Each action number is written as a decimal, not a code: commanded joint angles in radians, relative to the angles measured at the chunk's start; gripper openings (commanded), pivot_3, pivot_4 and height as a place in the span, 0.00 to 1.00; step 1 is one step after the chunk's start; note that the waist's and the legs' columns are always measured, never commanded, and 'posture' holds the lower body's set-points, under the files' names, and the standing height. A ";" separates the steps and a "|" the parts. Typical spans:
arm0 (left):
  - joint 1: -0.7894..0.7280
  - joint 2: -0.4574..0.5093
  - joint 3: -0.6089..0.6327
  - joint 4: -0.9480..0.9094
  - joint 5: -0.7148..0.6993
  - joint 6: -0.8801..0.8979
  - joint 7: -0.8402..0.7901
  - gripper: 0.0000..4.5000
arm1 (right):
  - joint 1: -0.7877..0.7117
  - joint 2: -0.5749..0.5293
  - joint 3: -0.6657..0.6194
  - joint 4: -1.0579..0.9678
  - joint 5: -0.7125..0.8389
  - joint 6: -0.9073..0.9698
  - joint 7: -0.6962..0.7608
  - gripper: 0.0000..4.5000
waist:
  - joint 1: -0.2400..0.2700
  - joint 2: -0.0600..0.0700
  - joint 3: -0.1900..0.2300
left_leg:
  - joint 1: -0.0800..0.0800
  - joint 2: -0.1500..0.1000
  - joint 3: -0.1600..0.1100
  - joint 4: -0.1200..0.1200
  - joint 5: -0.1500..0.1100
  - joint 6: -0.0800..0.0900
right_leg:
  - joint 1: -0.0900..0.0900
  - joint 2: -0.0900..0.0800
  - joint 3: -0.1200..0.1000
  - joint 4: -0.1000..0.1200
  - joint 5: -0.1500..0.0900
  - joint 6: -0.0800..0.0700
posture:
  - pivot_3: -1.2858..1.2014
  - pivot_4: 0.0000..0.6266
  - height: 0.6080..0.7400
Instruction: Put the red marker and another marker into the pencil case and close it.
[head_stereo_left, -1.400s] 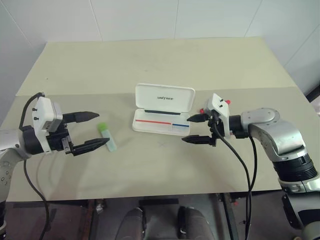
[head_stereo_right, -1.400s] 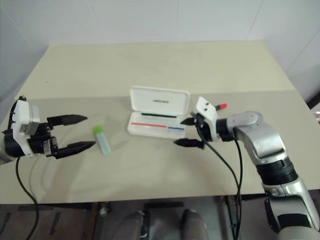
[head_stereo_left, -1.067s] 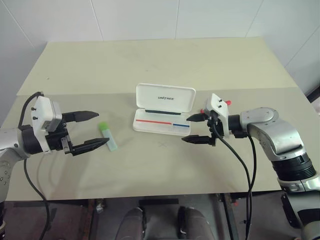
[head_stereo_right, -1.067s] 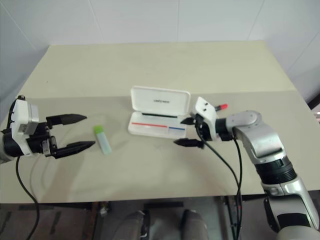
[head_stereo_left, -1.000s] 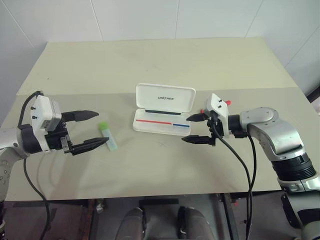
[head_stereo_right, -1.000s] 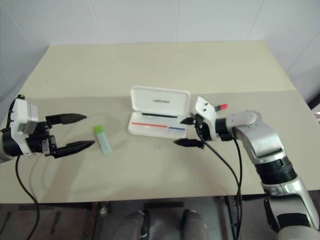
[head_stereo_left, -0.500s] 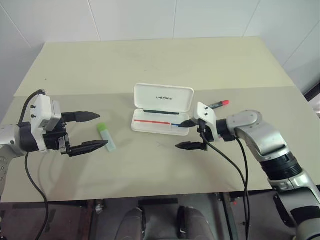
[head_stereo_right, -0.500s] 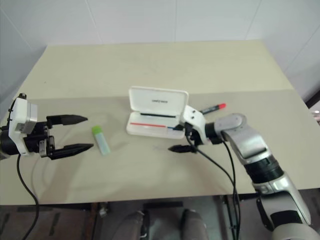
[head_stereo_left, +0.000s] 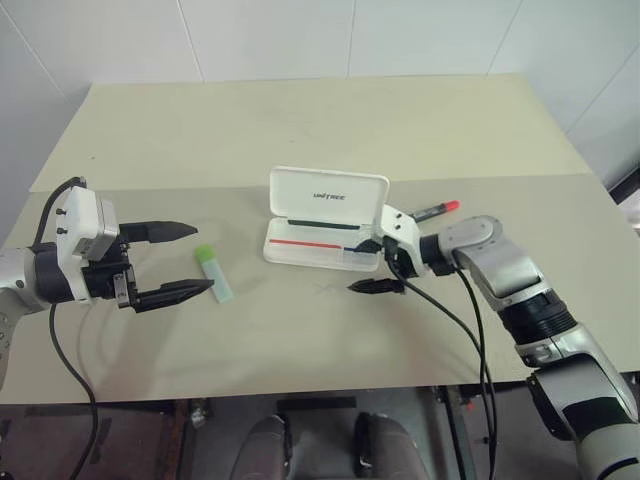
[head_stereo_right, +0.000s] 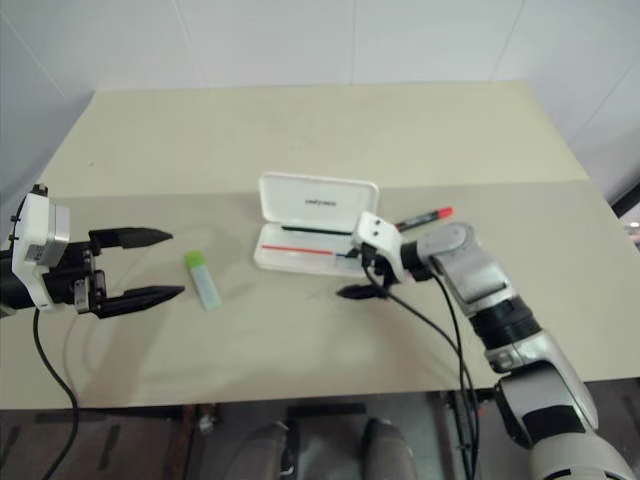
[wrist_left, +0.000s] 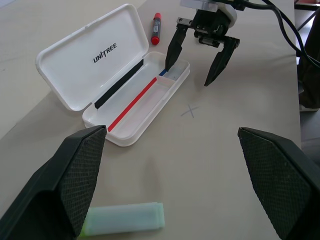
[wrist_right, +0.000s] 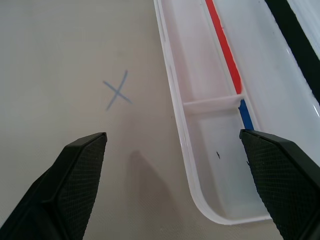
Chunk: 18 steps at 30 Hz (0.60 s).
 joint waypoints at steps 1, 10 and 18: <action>0.003 0.022 0.048 -0.010 -0.007 -0.005 0.004 1.00 | -0.020 0.001 -0.005 0.006 -0.016 -0.029 0.017 1.00 | 0.000 0.000 0.000 | 0.000 0.000 0.000 0.000 0.000 0.000 | 0.000 0.000 0.000 0.000 0.000 0.000 | 0.52 0.24 1.00; 0.011 0.027 0.058 -0.018 -0.009 0.000 0.005 1.00 | -0.003 0.020 -0.002 -0.008 -0.032 -0.023 0.021 0.49 | 0.000 0.000 0.000 | 0.000 0.000 0.000 0.000 0.000 0.000 | 0.000 0.000 0.000 0.000 0.000 0.000 | 0.52 0.24 1.00; 0.017 0.032 0.060 -0.020 -0.011 0.010 0.002 1.00 | 0.001 0.025 -0.003 -0.020 -0.035 -0.014 0.024 0.00 | 0.000 0.000 0.000 | 0.000 0.000 0.000 0.000 0.000 0.000 | 0.000 0.000 0.000 0.000 0.000 0.000 | 0.52 0.24 1.00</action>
